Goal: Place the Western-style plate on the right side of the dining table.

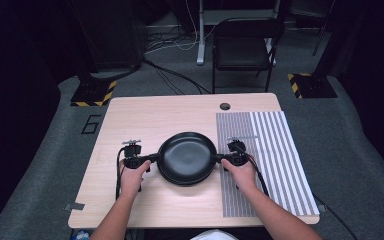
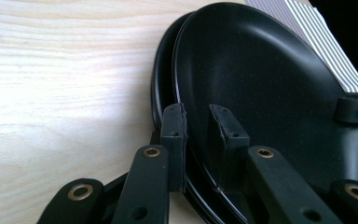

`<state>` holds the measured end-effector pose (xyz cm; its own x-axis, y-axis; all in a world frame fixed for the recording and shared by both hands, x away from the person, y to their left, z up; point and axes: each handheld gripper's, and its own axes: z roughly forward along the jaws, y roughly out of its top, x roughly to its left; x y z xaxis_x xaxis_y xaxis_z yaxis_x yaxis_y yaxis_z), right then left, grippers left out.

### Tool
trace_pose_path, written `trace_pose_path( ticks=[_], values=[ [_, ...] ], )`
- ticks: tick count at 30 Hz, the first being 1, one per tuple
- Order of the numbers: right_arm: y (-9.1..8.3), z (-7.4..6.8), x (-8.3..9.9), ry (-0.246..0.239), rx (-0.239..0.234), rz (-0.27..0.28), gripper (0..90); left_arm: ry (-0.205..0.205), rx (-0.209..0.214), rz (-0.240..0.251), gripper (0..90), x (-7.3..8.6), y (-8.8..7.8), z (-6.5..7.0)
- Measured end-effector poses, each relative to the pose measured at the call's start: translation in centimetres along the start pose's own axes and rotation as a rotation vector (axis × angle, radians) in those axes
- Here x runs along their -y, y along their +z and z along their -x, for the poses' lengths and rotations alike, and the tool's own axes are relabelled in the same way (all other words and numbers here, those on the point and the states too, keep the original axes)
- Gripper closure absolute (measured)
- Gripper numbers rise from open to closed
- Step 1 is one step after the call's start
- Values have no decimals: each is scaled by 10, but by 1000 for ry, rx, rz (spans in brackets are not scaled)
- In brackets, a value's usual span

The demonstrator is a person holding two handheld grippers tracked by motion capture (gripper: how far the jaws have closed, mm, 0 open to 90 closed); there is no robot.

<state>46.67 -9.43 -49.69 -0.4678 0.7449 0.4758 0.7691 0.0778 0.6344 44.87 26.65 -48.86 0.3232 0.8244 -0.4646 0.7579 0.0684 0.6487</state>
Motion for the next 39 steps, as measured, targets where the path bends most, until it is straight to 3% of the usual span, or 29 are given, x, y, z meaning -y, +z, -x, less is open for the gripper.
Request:
trace_pose_path(
  ticks=[4,16,23,26,39],
  values=[
    [-3,3,-1,15,4,15,681,22,-8,-13,759,1,5,5],
    [-11,8,-4,27,2,24,674,9,-6,-15,705,7,21,12],
    [-21,8,4,39,-36,24,630,-16,7,4,701,9,24,12],
    [-22,7,6,48,-49,19,636,-7,8,6,701,9,25,12],
    [-18,5,0,30,-6,7,671,-3,5,31,693,12,29,15]
  ],
)
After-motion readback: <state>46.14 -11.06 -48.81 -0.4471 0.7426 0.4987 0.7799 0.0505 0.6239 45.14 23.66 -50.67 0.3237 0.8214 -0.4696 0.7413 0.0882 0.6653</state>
